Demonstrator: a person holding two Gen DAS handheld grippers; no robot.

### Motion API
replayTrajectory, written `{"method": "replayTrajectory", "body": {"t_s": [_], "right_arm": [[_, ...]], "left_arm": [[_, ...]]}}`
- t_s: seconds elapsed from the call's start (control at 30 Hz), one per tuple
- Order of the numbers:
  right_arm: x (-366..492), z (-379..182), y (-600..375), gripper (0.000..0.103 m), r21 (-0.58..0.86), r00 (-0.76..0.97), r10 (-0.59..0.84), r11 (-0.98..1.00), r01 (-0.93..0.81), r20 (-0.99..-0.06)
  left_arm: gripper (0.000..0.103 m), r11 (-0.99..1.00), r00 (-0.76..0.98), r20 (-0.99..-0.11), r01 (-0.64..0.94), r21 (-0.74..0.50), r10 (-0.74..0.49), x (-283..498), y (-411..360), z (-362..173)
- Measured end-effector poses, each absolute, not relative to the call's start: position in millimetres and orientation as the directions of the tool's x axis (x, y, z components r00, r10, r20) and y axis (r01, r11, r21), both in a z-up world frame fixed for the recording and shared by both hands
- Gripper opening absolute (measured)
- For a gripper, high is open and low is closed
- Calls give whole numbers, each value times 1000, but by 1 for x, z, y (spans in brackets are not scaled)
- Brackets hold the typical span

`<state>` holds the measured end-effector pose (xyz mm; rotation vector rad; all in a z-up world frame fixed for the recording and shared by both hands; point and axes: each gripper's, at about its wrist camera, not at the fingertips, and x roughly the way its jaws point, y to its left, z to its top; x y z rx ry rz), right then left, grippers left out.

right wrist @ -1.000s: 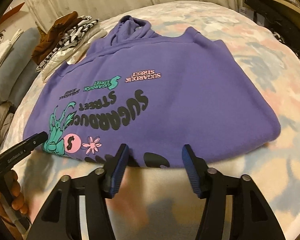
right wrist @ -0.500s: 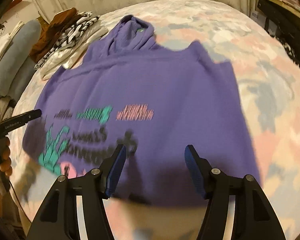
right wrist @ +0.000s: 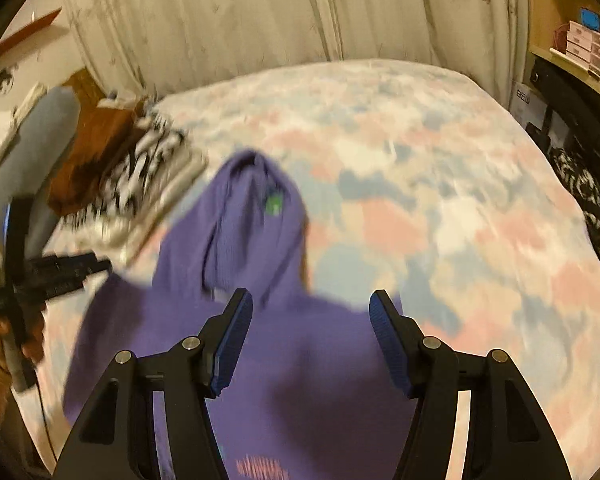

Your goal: Fold large clothes

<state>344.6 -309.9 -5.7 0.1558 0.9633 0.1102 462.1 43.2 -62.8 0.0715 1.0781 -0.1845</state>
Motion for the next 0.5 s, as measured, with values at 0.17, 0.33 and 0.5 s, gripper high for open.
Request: {"method": "replayTrajectory", "body": {"t_s": [0.17,0.33,0.5], "right_arm": [[432,-16,-315,62,265,563,215,964,8,-798],[499,-52,-307,62,286,535,226,958,30,-814],[542,-97,-290,62,274,479,235,962,11,-846]], "left_arm": [[41,980,438,-888,189,-61,-140,509,18,-80],[41,982,399,-902,159,-106,-162,546,10,-114],[41,976,360,-909,136,-169,-207,576,7,-149]]}}
